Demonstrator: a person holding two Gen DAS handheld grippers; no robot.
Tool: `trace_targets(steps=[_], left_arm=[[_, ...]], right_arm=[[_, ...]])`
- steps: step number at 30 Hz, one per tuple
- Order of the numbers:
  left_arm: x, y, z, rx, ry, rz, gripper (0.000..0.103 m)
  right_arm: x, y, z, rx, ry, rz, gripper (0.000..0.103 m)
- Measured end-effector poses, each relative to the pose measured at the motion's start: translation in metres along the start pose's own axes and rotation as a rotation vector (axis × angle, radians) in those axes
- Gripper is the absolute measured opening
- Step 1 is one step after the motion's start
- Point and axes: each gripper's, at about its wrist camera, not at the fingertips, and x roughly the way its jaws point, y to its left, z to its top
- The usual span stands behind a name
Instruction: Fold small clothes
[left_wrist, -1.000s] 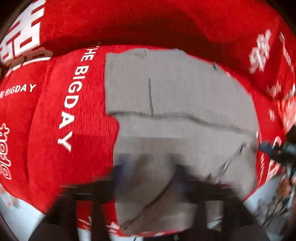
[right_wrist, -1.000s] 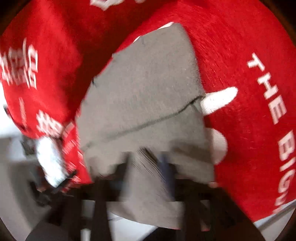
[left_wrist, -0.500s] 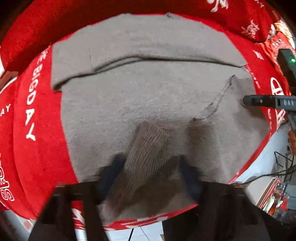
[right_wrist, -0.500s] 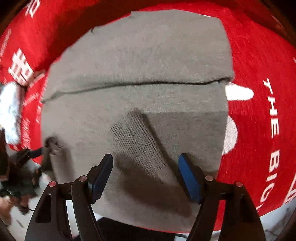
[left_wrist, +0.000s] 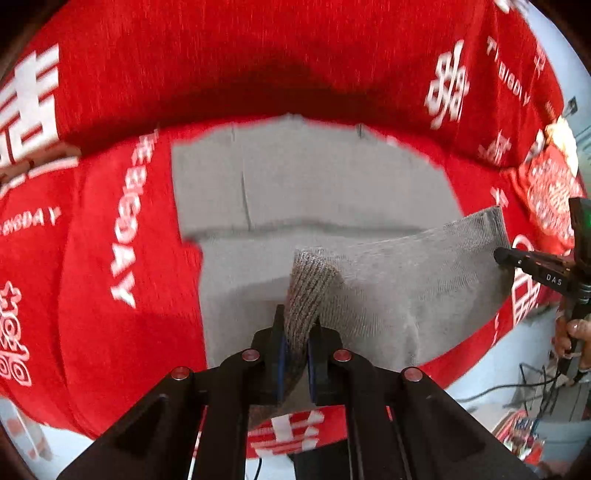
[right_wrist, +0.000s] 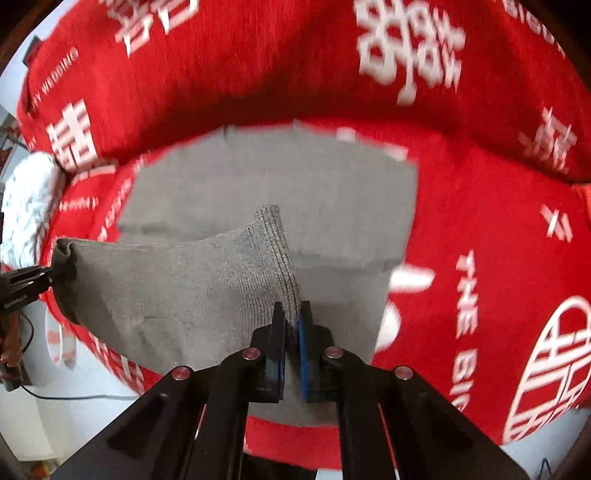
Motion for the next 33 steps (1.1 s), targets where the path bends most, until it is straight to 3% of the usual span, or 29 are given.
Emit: trace_targets(steps=[4, 11, 14, 18, 23, 24, 26, 27, 29, 33], left_arm=[[-0.015, -0.006, 0.055, -0.004, -0.104, 0.001, 0.01], [0.02, -0.005, 0.145, 0.007, -0.196, 0.084, 0.01], [0.071, 0.002, 0.174, -0.015, -0.153, 0.153, 0.01], [0.14, 0.017, 0.186, -0.084, -0.056, 0.219, 0.01], [0.182, 0.03, 0.189, -0.132, -0.01, 0.282, 0.011], [0.187, 0.033, 0.192, -0.133, -0.006, 0.299, 0.017], [0.191, 0.041, 0.197, -0.143, -0.002, 0.392, 0.046], [0.19, 0.045, 0.199, -0.155, -0.008, 0.436, 0.065], [0.181, 0.059, 0.202, -0.201, -0.024, 0.5, 0.067], [0.154, 0.083, 0.203, -0.321, -0.02, 0.489, 0.067]], right_arm=[[-0.008, -0.01, 0.049, -0.009, -0.082, -0.008, 0.006], [0.051, -0.037, 0.13, 0.026, -0.083, 0.003, 0.006], [0.093, -0.049, 0.14, 0.063, -0.023, 0.028, 0.006], [0.151, -0.064, 0.141, 0.106, 0.066, 0.041, 0.006], [0.186, -0.087, 0.139, 0.188, 0.118, 0.073, 0.007], [0.187, -0.091, 0.139, 0.207, 0.12, 0.078, 0.008], [0.186, -0.102, 0.139, 0.266, 0.12, 0.066, 0.025], [0.183, -0.108, 0.138, 0.302, 0.115, 0.052, 0.028], [0.174, -0.118, 0.139, 0.352, 0.104, 0.014, 0.028], [0.153, -0.128, 0.134, 0.379, 0.07, 0.013, 0.027]])
